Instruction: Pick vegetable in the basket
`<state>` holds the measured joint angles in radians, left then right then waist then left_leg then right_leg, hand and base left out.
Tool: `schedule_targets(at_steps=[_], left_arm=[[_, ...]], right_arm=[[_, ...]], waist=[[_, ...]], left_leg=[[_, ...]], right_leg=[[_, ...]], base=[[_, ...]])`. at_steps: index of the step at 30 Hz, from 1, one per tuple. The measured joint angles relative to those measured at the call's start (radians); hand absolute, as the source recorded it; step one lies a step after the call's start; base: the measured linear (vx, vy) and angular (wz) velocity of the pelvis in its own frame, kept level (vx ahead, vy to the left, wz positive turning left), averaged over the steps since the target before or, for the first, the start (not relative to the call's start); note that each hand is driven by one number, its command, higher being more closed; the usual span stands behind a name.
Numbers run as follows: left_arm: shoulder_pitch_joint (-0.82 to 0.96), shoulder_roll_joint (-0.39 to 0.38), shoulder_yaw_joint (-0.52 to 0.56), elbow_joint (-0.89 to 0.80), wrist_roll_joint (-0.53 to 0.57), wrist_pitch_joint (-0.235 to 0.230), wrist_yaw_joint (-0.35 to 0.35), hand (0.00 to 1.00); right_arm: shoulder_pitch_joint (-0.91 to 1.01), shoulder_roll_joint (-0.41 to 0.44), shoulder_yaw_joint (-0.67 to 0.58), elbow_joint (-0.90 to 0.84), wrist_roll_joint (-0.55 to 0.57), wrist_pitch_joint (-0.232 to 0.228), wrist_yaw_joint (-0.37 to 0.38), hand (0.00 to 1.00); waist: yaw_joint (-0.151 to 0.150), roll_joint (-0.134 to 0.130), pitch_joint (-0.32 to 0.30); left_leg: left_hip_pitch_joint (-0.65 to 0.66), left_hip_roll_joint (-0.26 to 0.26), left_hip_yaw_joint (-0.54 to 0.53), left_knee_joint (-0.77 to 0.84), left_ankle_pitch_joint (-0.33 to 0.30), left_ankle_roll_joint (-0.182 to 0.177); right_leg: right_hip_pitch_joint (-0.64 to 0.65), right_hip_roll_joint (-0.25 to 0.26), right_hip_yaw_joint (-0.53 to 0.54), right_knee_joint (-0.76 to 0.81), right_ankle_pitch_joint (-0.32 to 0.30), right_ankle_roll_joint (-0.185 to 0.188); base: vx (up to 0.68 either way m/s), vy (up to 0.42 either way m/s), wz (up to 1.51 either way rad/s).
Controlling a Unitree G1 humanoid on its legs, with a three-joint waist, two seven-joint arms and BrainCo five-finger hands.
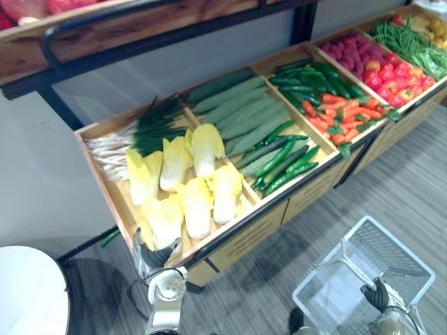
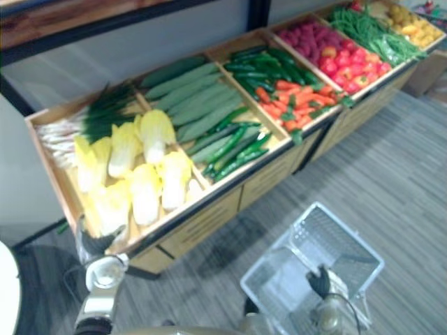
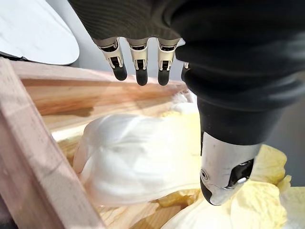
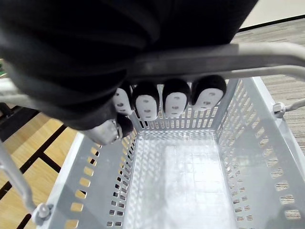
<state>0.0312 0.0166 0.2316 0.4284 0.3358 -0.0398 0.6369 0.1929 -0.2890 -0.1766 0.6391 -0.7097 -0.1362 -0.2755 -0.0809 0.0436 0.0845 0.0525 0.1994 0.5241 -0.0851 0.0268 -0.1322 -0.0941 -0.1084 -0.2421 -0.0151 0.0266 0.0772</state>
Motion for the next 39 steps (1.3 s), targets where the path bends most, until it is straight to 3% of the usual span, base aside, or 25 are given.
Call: schedule_targets(at_steps=[9, 12, 19, 26, 27, 31, 39], left_arm=[[-0.077, 0.008, 0.005, 0.109, 0.000, 0.005, 0.048, 0.00], [-0.094, 0.029, 0.018, 0.135, 0.000, 0.006, 0.071, 0.00], [-0.135, 0.061, 0.073, 0.210, 0.000, 0.007, 0.129, 0.00], [-0.167, 0.097, 0.120, 0.331, 0.050, 0.059, 0.201, 0.00], [-0.171, 0.100, 0.120, 0.341, 0.068, 0.071, 0.213, 1.00], [-0.184, 0.114, 0.129, 0.375, 0.073, 0.080, 0.222, 1.00], [-0.188, 0.150, 0.117, 0.413, 0.073, 0.085, 0.219, 1.00]], right_arm=[[-0.003, -0.007, 0.030, -0.025, 0.000, -0.010, -0.009, 1.00], [-0.013, -0.007, 0.040, -0.036, 0.000, -0.018, -0.015, 1.00], [-0.014, -0.009, 0.069, -0.047, 0.000, -0.032, -0.044, 1.00], [-0.017, -0.051, 0.119, -0.046, 0.001, -0.063, -0.069, 1.00], [-0.019, -0.059, 0.128, -0.047, 0.001, -0.071, -0.075, 1.00], [-0.028, -0.096, 0.172, -0.047, 0.002, -0.093, -0.082, 1.00], [-0.034, -0.112, 0.193, -0.047, 0.002, -0.091, -0.084, 1.00]], waist=[[-0.005, -0.007, 0.019], [-0.021, -0.019, 0.038], [-0.024, -0.032, 0.053], [-0.027, -0.040, 0.057], [-0.028, -0.042, 0.059], [-0.025, -0.048, 0.062], [-0.029, -0.050, 0.063]], left_leg=[[-0.024, -0.001, 0.020, 0.003, 0.000, 0.000], [-0.034, 0.001, 0.024, 0.016, -0.002, -0.003], [-0.037, 0.007, 0.067, 0.020, -0.016, -0.012], [-0.029, 0.008, 0.097, 0.020, -0.021, -0.016], [-0.026, 0.009, 0.100, 0.020, -0.021, -0.016], [-0.010, 0.011, 0.124, 0.021, -0.026, -0.023], [-0.008, 0.013, 0.138, 0.020, -0.030, -0.028]], right_leg=[[-0.049, 0.002, 0.034, 0.009, 0.000, 0.000], [-0.064, 0.002, 0.045, 0.018, 0.000, 0.000], [-0.102, 0.015, 0.090, 0.023, 0.005, -0.004], [-0.112, 0.023, 0.121, 0.017, 0.015, -0.006], [-0.112, 0.025, 0.125, 0.017, 0.015, -0.006], [-0.112, 0.027, 0.147, 0.015, 0.020, -0.008], [-0.109, 0.035, 0.164, -0.023, 0.045, -0.007]], base=[[0.02, -0.035, -0.13], [-0.02, -0.039, -0.11], [-0.02, -0.044, -0.20], [0.01, -0.039, -0.14], [-0.01, -0.052, -0.09], [-0.02, -0.034, -0.16], [-0.05, -0.048, -0.10]])
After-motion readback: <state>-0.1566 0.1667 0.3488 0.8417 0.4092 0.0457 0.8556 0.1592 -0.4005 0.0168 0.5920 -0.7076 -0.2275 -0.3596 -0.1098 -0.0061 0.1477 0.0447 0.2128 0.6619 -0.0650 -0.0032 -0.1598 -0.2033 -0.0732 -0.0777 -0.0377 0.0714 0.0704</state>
